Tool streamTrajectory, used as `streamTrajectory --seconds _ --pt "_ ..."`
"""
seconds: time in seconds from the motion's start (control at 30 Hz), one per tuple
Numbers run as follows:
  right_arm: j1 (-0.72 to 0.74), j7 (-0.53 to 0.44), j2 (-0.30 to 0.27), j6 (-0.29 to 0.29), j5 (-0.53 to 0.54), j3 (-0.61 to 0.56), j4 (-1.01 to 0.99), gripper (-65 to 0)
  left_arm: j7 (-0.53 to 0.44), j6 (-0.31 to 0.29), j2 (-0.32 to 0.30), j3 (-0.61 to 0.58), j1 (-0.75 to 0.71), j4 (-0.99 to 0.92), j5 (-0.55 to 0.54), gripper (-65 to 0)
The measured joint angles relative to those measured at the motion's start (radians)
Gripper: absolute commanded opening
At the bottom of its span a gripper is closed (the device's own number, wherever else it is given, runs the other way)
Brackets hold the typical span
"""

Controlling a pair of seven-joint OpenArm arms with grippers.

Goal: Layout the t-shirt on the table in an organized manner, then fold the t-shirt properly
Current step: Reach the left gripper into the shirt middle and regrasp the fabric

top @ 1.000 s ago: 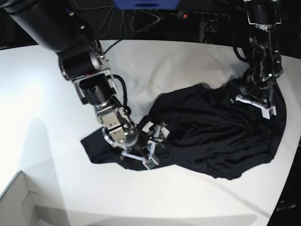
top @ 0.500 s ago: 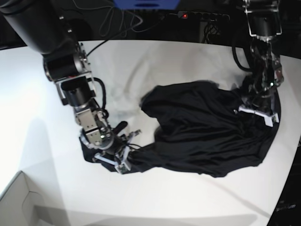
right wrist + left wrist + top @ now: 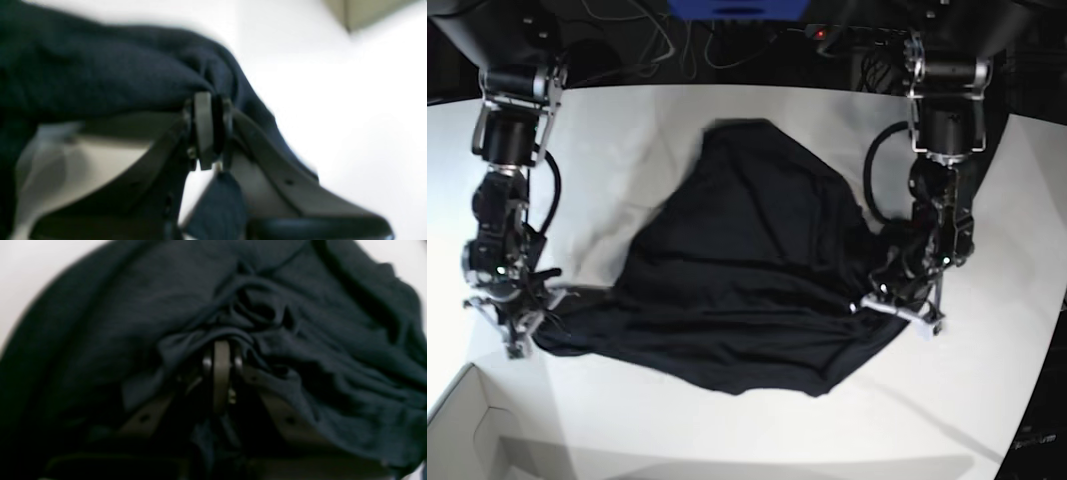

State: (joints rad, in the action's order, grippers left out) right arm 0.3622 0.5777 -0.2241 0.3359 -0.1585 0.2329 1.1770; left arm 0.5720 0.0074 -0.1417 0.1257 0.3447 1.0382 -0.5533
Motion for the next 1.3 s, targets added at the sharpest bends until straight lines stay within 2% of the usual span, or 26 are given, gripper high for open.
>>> streamTrajectory --seconds 0.13,0.37,0.6,0.7,0.8,1.0,1.17,1.3 --pt "-0.082 0.026 -0.017 -0.001 -0.003 0.019 0.09 -65.0 -0.024 0.005 0.062 -0.02 0.018 0.148 0.0 -64.6" --pt "-0.109 0.024 -0.017 -0.001 0.001 0.018 0.146 -65.0 -0.007 0.009 0.087 -0.238 -0.104 0.332 0.003 -64.6" --pt "-0.104 0.024 -0.017 -0.001 0.002 0.018 0.15 -65.0 -0.013 -0.008 0.121 -0.582 -0.163 0.278 0.002 -64.6" --pt "-0.101 0.023 -0.017 0.0 0.001 0.016 0.149 -65.0 0.0 -0.007 0.104 -0.66 -0.176 0.201 0.006 -64.6" --pt "-0.089 0.024 -0.014 -0.001 0.001 0.016 0.149 -65.0 -0.043 -0.021 0.048 -0.657 -0.169 0.184 -0.013 -64.6" --pt "-0.092 0.024 -0.017 0.0 0.001 0.016 0.15 -65.0 -0.101 -0.038 -0.125 -0.63 -0.153 0.193 -0.034 -64.6" --pt "-0.211 0.044 -0.002 0.002 0.0 0.013 0.281 -65.0 -0.066 -0.035 -0.177 -0.457 -0.153 0.166 -0.012 -64.6" --pt "-0.332 0.063 0.05 0.0 0.002 -0.055 0.413 -65.0 -0.06 -0.034 -0.183 -0.26 -0.138 0.08 -0.01 -64.6"
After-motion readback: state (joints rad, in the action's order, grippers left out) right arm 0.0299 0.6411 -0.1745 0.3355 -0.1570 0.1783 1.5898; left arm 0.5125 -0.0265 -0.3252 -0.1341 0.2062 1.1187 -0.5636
